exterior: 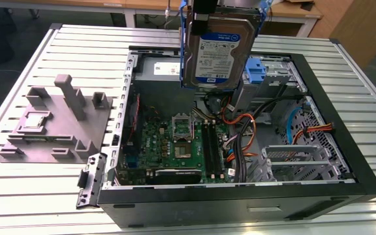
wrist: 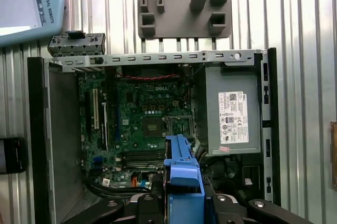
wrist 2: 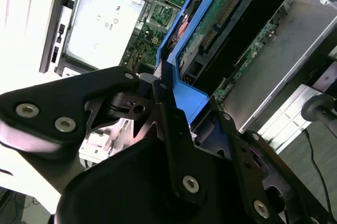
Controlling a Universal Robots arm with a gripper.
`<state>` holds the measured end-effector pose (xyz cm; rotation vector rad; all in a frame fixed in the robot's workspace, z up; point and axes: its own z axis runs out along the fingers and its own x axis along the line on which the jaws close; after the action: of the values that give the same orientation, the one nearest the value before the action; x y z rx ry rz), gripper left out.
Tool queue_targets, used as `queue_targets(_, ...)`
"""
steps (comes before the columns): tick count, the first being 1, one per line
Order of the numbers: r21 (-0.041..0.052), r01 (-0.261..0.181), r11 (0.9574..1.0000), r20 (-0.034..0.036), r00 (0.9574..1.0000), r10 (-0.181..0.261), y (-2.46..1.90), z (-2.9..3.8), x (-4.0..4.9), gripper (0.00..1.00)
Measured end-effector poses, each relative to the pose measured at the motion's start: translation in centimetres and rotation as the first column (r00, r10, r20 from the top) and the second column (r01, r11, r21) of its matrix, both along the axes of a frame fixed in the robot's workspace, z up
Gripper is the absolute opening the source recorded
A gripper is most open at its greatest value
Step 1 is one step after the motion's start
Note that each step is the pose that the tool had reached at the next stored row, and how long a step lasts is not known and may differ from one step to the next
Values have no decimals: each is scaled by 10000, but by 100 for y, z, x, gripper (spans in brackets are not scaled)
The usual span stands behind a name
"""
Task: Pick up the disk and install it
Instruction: 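Insert the disk into the insertion slot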
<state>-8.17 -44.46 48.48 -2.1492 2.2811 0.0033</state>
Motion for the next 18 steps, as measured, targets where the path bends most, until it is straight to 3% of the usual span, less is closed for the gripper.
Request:
queue_targets(12,0,0,10000,0,10000,0,-115,-1,0,36)
queue_targets(18,0,0,10000,0,10000,0,-124,-1,0,36)
